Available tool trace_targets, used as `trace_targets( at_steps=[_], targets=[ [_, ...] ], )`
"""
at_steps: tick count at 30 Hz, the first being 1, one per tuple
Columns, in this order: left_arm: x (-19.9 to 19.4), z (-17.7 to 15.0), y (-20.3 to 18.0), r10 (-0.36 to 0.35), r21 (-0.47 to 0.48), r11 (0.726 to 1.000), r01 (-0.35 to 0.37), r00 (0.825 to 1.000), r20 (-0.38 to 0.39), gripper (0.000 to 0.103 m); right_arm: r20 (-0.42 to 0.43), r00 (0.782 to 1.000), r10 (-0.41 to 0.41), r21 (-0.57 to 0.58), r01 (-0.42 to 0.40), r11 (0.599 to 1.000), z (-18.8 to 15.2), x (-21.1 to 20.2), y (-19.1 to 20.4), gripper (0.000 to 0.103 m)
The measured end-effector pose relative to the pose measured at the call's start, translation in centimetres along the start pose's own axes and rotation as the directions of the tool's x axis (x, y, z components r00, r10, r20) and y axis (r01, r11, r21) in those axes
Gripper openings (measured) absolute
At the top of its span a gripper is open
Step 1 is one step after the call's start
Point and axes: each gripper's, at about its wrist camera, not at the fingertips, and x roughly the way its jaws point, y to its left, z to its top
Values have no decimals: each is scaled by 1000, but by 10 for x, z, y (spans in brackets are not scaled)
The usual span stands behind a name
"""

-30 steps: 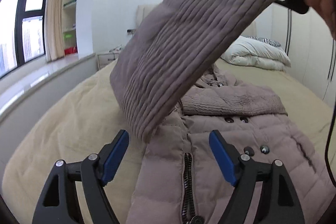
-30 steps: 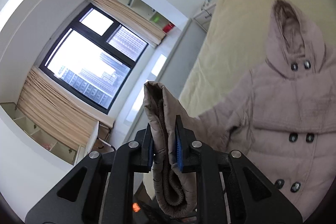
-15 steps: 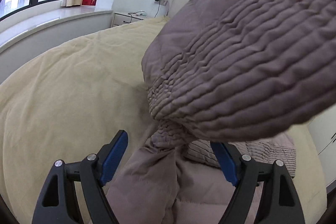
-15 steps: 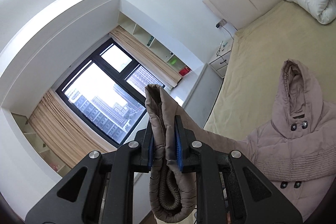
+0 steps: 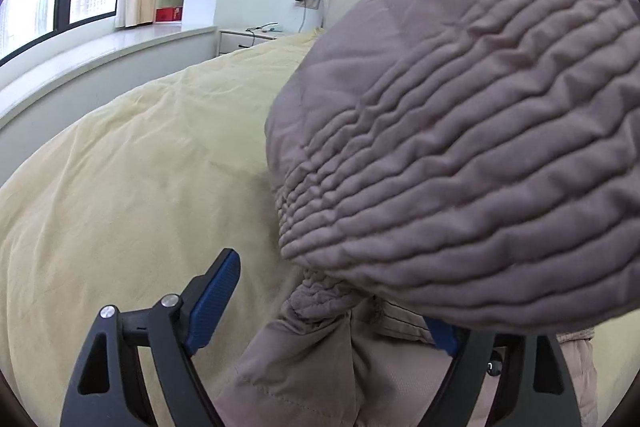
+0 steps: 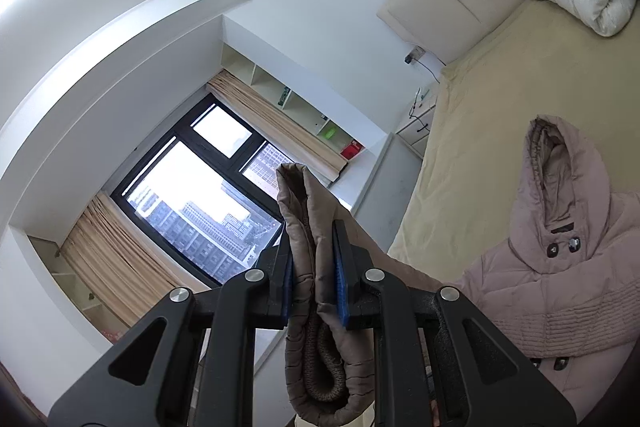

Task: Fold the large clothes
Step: 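Lift the sleeve with the left gripper and lay it across the coat front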

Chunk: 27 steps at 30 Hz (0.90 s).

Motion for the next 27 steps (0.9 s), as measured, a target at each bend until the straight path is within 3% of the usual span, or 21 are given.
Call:
trace_targets(
  at_steps=[4,9,14,19,25,27],
  targets=[
    [-4,-2,10,-21,2,1000,21,1000,-21,59,34,999,-32,58,30,998,-2,-10,-31,16],
    [-4,-10,30,8,11,1000,-7,999,-39,59,62,993,-97,105,90,990,-3,-25,-75,16],
    [3,-12,54,40,-81,996,-46,996,-81,58,52,975,-214,157,204,966,-9,-32,-142,16],
    [13,-15,62,61,-120,990,-76,990,-128,61,30,929,-369,303,343,889,-34,-45,-250,15],
    [18,-17,57,91,-41,994,-100,981,-169,64,-65,842,-536,463,501,731,-94,-70,-375,15],
    [13,-19,62,66,-40,996,-74,982,-179,63,-72,835,-545,502,503,704,-114,-77,-404,14]
  ],
)
